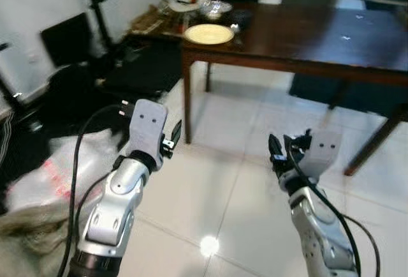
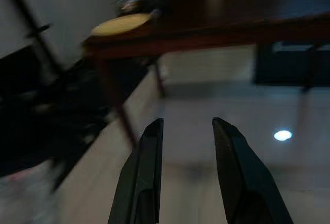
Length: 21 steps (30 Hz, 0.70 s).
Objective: Setting the table
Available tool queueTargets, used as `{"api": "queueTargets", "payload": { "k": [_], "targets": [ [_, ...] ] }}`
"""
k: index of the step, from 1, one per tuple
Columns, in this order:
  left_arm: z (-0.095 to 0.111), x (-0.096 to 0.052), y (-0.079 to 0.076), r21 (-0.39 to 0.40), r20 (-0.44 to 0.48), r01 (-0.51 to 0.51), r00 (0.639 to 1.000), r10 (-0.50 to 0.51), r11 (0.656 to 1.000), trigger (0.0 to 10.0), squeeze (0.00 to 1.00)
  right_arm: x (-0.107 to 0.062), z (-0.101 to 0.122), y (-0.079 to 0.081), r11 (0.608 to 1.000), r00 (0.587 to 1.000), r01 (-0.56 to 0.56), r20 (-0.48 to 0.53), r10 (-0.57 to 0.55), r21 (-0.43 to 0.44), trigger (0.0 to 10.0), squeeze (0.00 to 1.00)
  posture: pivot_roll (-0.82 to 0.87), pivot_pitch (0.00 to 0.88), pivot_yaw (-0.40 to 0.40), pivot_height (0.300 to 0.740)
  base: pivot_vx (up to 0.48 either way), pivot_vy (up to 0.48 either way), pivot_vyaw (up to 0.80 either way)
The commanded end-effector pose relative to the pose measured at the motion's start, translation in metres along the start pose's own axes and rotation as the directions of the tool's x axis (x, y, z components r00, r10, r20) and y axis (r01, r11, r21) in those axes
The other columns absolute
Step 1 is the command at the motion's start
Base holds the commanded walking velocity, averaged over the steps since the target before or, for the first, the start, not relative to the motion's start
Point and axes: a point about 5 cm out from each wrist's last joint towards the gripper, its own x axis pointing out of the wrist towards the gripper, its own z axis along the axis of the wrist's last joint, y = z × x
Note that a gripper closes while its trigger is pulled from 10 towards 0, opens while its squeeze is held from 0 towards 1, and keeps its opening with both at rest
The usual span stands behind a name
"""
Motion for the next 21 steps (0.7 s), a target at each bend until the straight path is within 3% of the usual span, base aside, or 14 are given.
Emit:
{"api": "queueTargets", "payload": {
  "k": [1,8,19,21],
  "targets": [
    [-0.004,-0.003,0.007,0.009,-0.016,-0.022,1.000,0.022,1.000,10.0,0.00,-0.002,-0.004,0.004,1.000,1.000,-0.007,-0.009,0.007,0.015,10.0,0.00,-0.04,0.000,0.087,0.740,0.480,0.000,-0.76],
    [-0.004,-0.002,0.007,0.007,-0.014,-0.020,1.000,0.020,1.000,10.0,0.00,-0.003,-0.002,0.002,1.000,1.000,0.001,-0.003,-0.001,0.005,10.0,0.00,-0.05,0.000,0.090,0.740,0.480,0.000,-0.76],
    [-0.004,-0.001,0.012,0.017,-0.014,-0.071,0.997,0.071,0.997,10.0,0.00,-0.001,0.000,0.003,1.000,1.000,-0.005,0.007,0.005,-0.006,10.0,0.00,-0.04,0.000,0.089,0.740,0.480,0.000,0.00],
    [-0.004,-0.001,0.023,0.035,-0.016,-0.159,0.987,0.160,0.987,10.0,0.00,0.000,0.000,0.006,1.000,1.000,-0.022,0.010,0.022,-0.008,10.0,0.00,-0.04,0.000,0.089,0.740,0.480,0.000,0.00]
  ]
}}
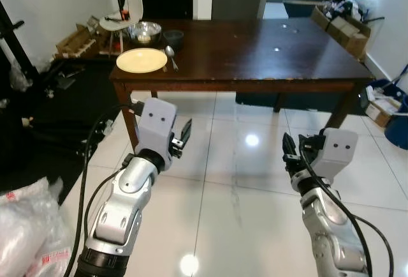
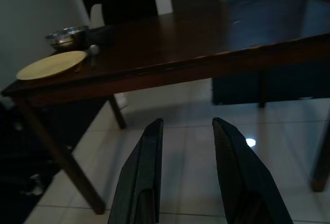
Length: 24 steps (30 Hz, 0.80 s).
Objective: Setting the table
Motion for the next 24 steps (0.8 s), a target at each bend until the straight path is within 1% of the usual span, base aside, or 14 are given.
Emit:
{"api": "queueTargets", "payload": {
  "k": [1,3,5,6,7,8,11,12,17,24],
  "targets": [
    [-0.004,0.000,0.010,0.018,-0.017,-0.066,0.998,0.067,0.998,10.0,0.00,0.000,-0.001,0.003,1.000,1.000,-0.016,-0.004,0.016,-0.006,10.0,0.00,-0.04,0.000,0.088,0.740,0.480,0.000,0.00],
    [-0.005,0.000,0.013,0.023,-0.021,-0.093,0.995,0.093,0.995,10.0,0.00,0.001,-0.001,0.005,1.000,1.000,-0.029,-0.002,0.029,0.001,10.0,0.00,-0.03,0.000,0.087,0.740,0.480,0.000,0.00],
    [-0.006,-0.001,0.020,0.025,-0.029,-0.139,0.990,0.139,0.990,10.0,0.00,0.001,0.000,0.009,0.999,0.999,-0.050,0.002,0.050,0.008,10.0,0.00,-0.03,0.000,0.084,0.740,0.480,0.000,0.00],
    [-0.006,-0.001,0.020,0.025,-0.029,-0.139,0.990,0.139,0.990,10.0,0.00,0.001,0.000,0.009,0.999,0.999,-0.050,0.002,0.050,0.008,10.0,0.00,-0.03,0.000,0.084,0.740,0.480,0.000,0.00],
    [-0.007,-0.001,0.025,0.029,-0.033,-0.167,0.985,0.168,0.986,10.0,0.00,0.002,0.000,0.011,0.998,0.998,-0.063,0.004,0.063,0.012,10.0,0.00,-0.02,0.000,0.079,0.740,0.480,0.000,0.00],
    [-0.009,-0.003,0.034,0.033,-0.043,-0.219,0.975,0.220,0.975,10.0,0.00,0.003,0.001,0.015,0.996,0.996,-0.089,0.006,0.089,0.020,10.0,0.00,-0.01,0.000,0.073,0.740,0.480,0.000,0.00],
    [-0.012,-0.009,0.047,0.042,-0.058,-0.265,0.962,0.267,0.963,10.0,0.00,0.005,0.000,0.022,0.991,0.992,-0.128,0.005,0.128,0.029,10.0,0.00,-0.01,0.000,0.069,0.740,0.480,0.000,0.00],
    [-0.012,-0.009,0.047,0.042,-0.058,-0.265,0.962,0.267,0.963,10.0,0.00,0.005,0.000,0.022,0.991,0.992,-0.128,0.005,0.128,0.029,10.0,0.00,-0.01,0.000,0.069,0.740,0.480,0.000,0.00],
    [-0.017,-0.016,0.057,0.056,-0.073,-0.295,0.952,0.298,0.954,10.0,0.00,0.011,0.000,0.035,0.979,0.979,-0.203,-0.003,0.203,0.020,10.0,0.00,0.02,0.000,0.048,0.740,0.480,0.000,0.00],
    [-0.020,-0.018,0.057,0.057,-0.080,-0.303,0.948,0.307,0.951,10.0,0.00,0.013,0.001,0.043,0.969,0.969,-0.246,-0.005,0.246,0.013,10.0,0.00,0.03,0.000,0.035,0.740,0.480,0.000,0.00]
  ]
}}
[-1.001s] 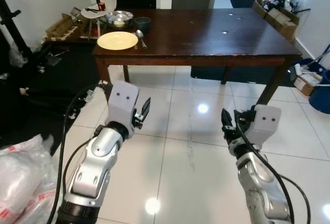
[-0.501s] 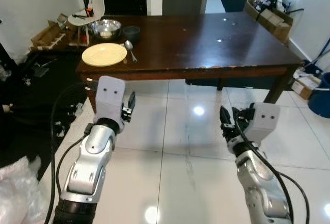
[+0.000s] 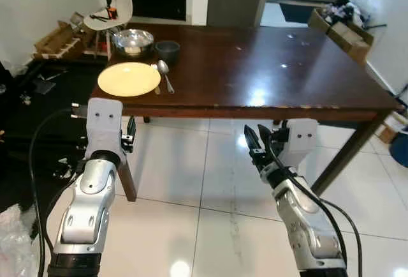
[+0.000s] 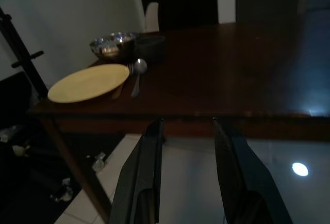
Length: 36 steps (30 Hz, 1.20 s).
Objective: Setting the table
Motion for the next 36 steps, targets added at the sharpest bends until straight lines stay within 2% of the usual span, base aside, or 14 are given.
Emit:
{"api": "queueTargets", "payload": {
  "k": [1,12,29,36],
  "targets": [
    [-0.005,-0.003,-0.004,0.008,-0.021,0.003,1.000,-0.003,1.000,10.0,0.00,0.001,-0.002,-0.001,1.000,1.000,-0.009,-0.016,0.009,-0.003,10.0,0.00,0.03,0.000,0.033,0.740,0.480,0.000,0.00],
    [-0.007,0.000,-0.009,0.005,-0.019,0.026,0.999,-0.026,1.000,10.0,0.00,0.002,0.001,0.006,0.998,0.998,-0.060,-0.003,0.060,0.022,10.0,0.00,0.01,0.000,0.041,0.740,0.480,0.000,0.00],
    [-0.007,0.002,-0.008,0.013,-0.012,0.031,0.999,-0.031,0.999,10.0,0.00,0.003,0.000,0.011,0.994,0.995,-0.100,-0.004,0.101,0.046,10.0,0.00,0.02,0.000,0.048,0.740,0.480,0.000,0.00],
    [-0.009,0.002,-0.008,0.019,-0.015,0.035,0.999,-0.035,0.999,10.0,0.00,-0.001,-0.003,0.025,0.970,0.972,-0.229,-0.033,0.233,0.086,10.0,0.00,0.01,0.000,0.053,0.740,0.480,0.000,0.00]
  ]
}}
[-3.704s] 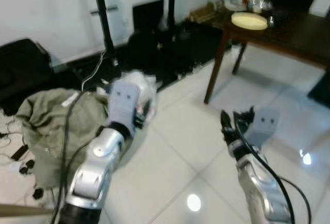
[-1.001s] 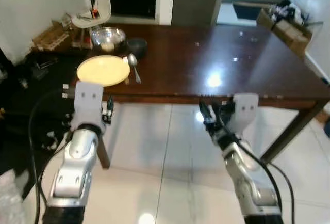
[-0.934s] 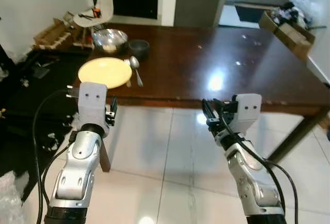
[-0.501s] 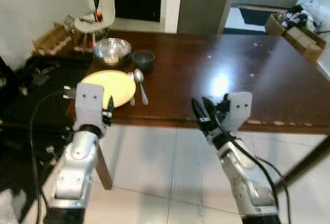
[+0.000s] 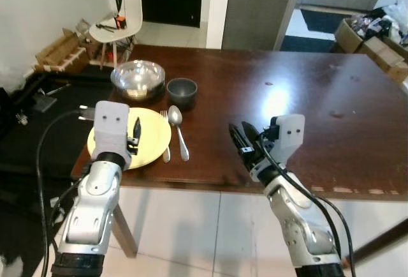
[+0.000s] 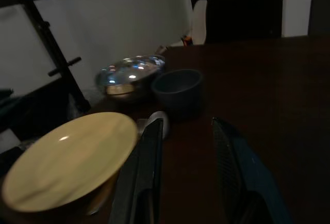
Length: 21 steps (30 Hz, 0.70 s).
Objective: Setting the table
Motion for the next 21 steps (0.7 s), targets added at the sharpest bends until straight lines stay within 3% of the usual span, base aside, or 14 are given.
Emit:
{"api": "queueTargets", "payload": {
  "k": [1,7,10,15,21],
  "targets": [
    [-0.007,-0.001,0.002,0.012,-0.026,-0.002,1.000,0.002,1.000,10.0,0.00,-0.002,-0.002,0.007,0.998,0.998,-0.066,-0.022,0.066,0.013,10.0,0.00,0.02,0.000,0.054,0.740,0.480,0.000,0.00],
    [-0.010,-0.002,0.003,0.017,-0.032,0.001,0.999,0.000,1.000,10.0,0.00,-0.004,-0.005,0.013,0.992,0.991,-0.123,-0.046,0.124,0.020,10.0,0.00,0.01,0.000,0.058,0.740,0.460,0.000,0.00],
    [-0.014,-0.005,0.008,0.003,-0.043,0.034,0.998,-0.034,0.999,10.0,0.00,-0.006,-0.007,0.018,0.983,0.981,-0.178,-0.067,0.180,0.038,10.0,0.00,0.01,0.000,0.062,0.740,0.000,0.000,0.00],
    [-0.020,-0.005,0.035,-0.016,-0.038,0.021,0.999,-0.022,1.000,10.0,0.00,-0.009,-0.012,0.026,0.963,0.960,-0.255,-0.100,0.263,0.087,10.0,0.00,0.02,0.000,0.066,0.740,0.000,0.000,0.00],
    [-0.026,-0.002,0.058,-0.067,-0.052,-0.041,0.998,0.038,0.997,10.0,0.00,-0.008,-0.017,0.029,0.961,0.955,-0.262,-0.116,0.272,0.091,10.0,0.00,0.03,0.000,0.062,0.740,0.000,0.000,0.00]
  ]
}}
